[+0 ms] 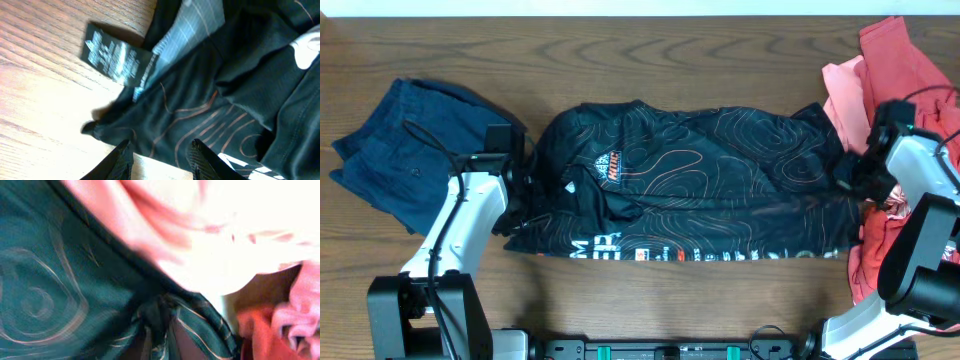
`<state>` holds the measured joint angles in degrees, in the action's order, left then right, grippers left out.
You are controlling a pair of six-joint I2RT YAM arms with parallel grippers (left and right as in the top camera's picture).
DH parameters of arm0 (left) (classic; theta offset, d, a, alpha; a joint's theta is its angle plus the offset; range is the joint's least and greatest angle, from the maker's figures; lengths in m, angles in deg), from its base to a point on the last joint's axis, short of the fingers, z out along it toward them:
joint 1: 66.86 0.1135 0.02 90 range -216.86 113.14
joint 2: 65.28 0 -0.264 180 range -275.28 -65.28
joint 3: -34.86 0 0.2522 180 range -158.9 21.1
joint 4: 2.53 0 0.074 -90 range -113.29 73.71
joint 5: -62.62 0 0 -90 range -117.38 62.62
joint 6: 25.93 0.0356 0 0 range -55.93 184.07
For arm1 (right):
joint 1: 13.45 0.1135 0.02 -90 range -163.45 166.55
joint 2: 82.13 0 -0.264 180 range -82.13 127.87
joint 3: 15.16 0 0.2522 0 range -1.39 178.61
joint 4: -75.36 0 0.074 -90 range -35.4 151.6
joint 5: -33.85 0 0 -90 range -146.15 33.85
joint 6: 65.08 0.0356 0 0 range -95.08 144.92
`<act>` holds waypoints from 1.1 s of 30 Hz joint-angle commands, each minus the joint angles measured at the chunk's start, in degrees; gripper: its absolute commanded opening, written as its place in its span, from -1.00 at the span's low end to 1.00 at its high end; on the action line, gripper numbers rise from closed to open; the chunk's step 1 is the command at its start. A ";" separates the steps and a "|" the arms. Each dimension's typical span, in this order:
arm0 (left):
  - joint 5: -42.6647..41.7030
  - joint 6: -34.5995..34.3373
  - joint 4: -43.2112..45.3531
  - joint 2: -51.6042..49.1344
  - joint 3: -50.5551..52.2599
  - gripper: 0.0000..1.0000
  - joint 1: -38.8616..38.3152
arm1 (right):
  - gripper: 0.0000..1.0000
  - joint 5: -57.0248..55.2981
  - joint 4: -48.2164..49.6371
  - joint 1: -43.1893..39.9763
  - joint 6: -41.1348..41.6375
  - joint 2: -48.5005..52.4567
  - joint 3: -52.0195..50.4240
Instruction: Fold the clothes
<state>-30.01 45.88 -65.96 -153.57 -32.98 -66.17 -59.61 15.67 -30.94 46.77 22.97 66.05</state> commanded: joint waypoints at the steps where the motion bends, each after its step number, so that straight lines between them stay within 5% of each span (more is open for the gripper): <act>1: 0.07 -0.13 -0.15 0.42 -0.02 -0.22 0.24 | -0.63 0.94 1.64 -0.61 0.76 -1.07 1.90; 8: 0.07 -0.13 -0.13 0.42 -0.04 -0.22 0.24 | -0.57 8.11 6.08 -0.55 -6.29 -1.84 3.82; 13: 0.04 -0.13 0.17 0.42 -0.04 -0.21 0.24 | -0.97 11.02 10.93 -0.55 -12.79 -1.86 7.41; 21: -2.08 -0.13 2.27 0.42 -0.04 -0.22 0.24 | -0.97 10.97 17.99 -0.55 -19.21 1.46 7.61; 33: -2.95 -0.13 3.08 0.42 -0.04 -0.21 0.24 | -0.98 8.76 24.02 -1.95 -18.49 13.07 7.61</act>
<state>-32.65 45.88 -62.73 -153.57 -32.98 -66.17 -50.10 39.19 -31.51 29.11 33.88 73.08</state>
